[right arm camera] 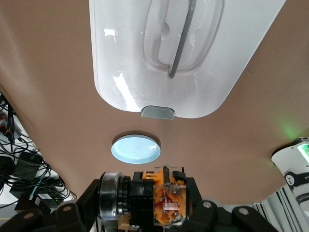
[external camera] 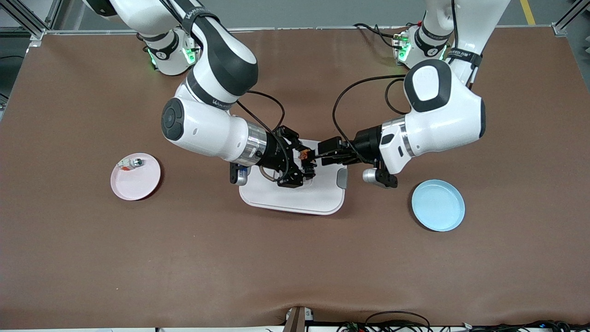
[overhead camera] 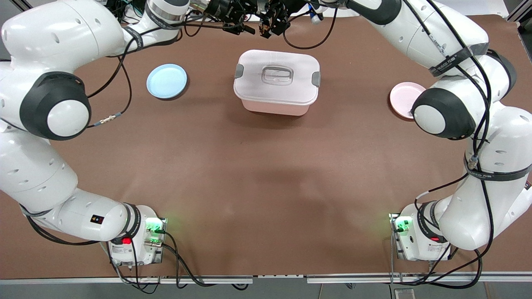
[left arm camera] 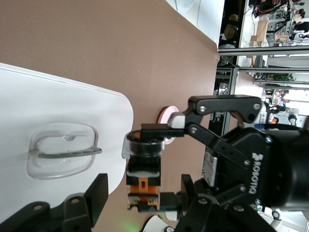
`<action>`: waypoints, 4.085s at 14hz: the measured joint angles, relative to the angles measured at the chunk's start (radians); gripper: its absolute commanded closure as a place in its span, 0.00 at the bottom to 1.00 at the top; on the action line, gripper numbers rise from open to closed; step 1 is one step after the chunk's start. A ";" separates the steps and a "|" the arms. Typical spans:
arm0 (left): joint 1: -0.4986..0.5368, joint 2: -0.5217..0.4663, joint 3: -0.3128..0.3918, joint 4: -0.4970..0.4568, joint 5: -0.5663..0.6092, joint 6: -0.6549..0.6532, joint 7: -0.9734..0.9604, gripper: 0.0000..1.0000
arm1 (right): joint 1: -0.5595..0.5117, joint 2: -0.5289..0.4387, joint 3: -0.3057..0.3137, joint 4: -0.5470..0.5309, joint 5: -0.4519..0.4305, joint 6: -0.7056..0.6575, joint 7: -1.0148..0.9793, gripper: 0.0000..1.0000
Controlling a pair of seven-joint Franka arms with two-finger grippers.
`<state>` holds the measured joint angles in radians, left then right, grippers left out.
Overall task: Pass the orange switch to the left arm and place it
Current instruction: 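Grasp the switch with the left gripper and open the right gripper, then carry the switch to the blue plate with the left gripper while the right gripper withdraws, then lower the switch onto the blue plate and open the left gripper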
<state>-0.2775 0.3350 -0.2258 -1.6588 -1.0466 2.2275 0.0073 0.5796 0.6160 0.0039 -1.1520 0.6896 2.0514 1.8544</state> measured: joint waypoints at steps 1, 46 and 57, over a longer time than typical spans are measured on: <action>-0.004 0.004 0.000 0.000 -0.001 0.003 0.000 0.35 | 0.000 0.000 0.000 0.000 0.000 0.000 0.000 1.00; 0.256 0.069 0.024 -0.045 1.048 -0.125 0.932 1.00 | -0.471 -0.114 -0.034 0.047 -0.599 -0.794 -1.711 0.00; 0.383 0.189 0.025 -0.251 1.121 0.237 1.343 1.00 | -0.579 -0.177 -0.034 0.047 -0.666 -0.896 -1.881 0.00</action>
<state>0.1052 0.5236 -0.2006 -1.9096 0.0740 2.4649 1.3505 0.0002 0.4386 -0.0299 -1.1050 0.0238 1.1558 -0.0263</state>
